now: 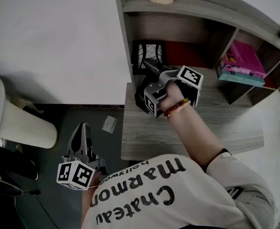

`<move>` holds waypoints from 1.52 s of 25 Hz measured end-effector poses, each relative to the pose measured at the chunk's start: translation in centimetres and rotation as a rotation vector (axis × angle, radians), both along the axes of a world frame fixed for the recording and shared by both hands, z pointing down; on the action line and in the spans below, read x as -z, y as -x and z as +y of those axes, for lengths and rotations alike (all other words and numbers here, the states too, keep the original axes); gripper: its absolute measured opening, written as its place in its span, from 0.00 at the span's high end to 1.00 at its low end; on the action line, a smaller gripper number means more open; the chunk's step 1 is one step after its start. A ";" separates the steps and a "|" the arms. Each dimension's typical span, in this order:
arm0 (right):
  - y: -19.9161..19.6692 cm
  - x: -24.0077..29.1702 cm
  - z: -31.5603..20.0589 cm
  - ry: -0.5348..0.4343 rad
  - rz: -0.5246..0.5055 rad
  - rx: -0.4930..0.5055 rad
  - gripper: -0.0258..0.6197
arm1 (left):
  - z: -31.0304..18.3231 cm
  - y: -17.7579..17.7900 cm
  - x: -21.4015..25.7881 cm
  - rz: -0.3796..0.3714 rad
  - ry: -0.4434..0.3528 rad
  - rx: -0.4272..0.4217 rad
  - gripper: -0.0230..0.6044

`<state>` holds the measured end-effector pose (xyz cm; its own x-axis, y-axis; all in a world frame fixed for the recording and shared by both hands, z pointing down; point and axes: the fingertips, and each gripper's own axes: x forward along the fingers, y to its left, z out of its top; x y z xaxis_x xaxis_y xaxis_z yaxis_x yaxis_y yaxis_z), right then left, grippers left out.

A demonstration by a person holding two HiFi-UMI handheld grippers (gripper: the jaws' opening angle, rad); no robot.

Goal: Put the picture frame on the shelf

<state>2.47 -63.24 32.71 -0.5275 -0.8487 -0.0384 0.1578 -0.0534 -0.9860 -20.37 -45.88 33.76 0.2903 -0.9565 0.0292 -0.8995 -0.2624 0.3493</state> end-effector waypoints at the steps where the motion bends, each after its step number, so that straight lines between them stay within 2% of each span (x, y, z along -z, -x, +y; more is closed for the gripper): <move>1: -0.1 0.0 0.1 -0.001 0.004 -0.003 0.79 | 0.1 0.0 0.0 0.000 0.001 -0.001 0.94; 18: -2.7 0.1 1.1 -0.037 0.081 -0.078 0.80 | 1.4 -0.3 1.3 -0.023 -0.025 -0.013 0.94; 23: -2.8 -0.8 1.8 -0.033 0.097 -0.079 0.76 | 2.0 -0.4 1.5 -0.019 -0.039 -0.026 0.94; 38: -2.6 0.3 7.1 -0.078 0.146 -0.091 0.76 | 4.3 -0.9 1.9 0.005 -0.073 -0.102 0.94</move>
<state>5.05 -56.13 32.37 -0.4538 -0.8904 -0.0349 0.0137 0.0322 -0.9994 -19.50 -41.57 31.82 0.3859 -0.9216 -0.0413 -0.8652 -0.3771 0.3306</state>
